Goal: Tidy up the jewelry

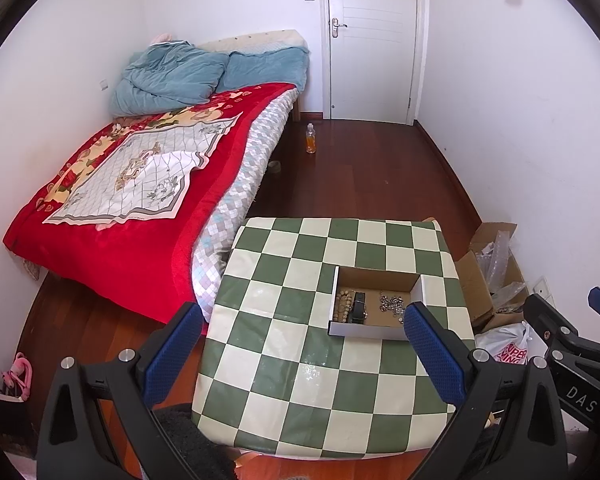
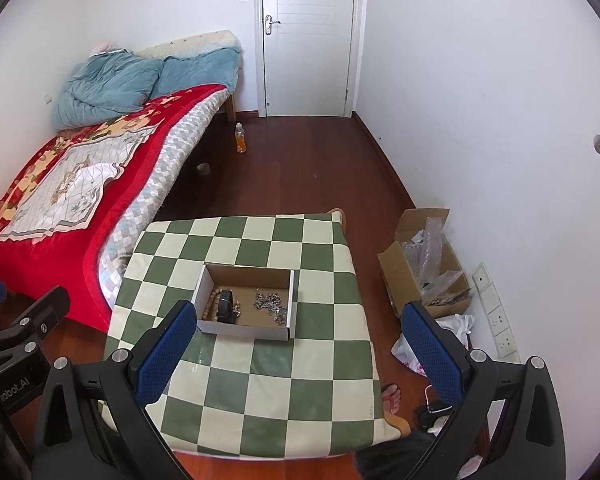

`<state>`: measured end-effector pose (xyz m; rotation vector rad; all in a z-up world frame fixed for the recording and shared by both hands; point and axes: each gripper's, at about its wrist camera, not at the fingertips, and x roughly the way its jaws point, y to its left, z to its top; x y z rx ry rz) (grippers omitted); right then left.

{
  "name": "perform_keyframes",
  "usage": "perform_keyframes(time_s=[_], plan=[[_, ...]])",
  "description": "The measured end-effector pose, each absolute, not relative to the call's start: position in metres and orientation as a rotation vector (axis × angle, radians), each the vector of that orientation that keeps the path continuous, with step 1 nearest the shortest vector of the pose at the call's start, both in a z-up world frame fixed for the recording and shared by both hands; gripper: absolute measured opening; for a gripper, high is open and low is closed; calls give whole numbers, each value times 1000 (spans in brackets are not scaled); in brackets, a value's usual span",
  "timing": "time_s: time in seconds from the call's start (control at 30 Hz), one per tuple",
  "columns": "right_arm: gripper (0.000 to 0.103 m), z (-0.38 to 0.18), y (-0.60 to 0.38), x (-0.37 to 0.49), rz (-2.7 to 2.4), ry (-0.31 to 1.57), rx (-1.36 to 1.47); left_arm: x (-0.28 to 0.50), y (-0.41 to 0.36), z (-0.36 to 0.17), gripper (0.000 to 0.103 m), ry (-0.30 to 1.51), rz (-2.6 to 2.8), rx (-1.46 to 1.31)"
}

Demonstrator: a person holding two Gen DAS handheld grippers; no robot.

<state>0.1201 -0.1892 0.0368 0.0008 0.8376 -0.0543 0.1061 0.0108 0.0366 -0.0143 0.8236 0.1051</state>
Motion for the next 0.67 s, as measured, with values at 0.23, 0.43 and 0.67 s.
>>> perform_keyframes(time_s=[0.23,0.43,0.67], plan=[[103,35,-187,119,-52,840,4,105,12,37,103,824,105,-13],[103,34,-188,118,-54,838,6,104,15,40,103,819,104,-13],[103,35,-190,115,-58,832,6,104,15,42,103,813,105,-22]])
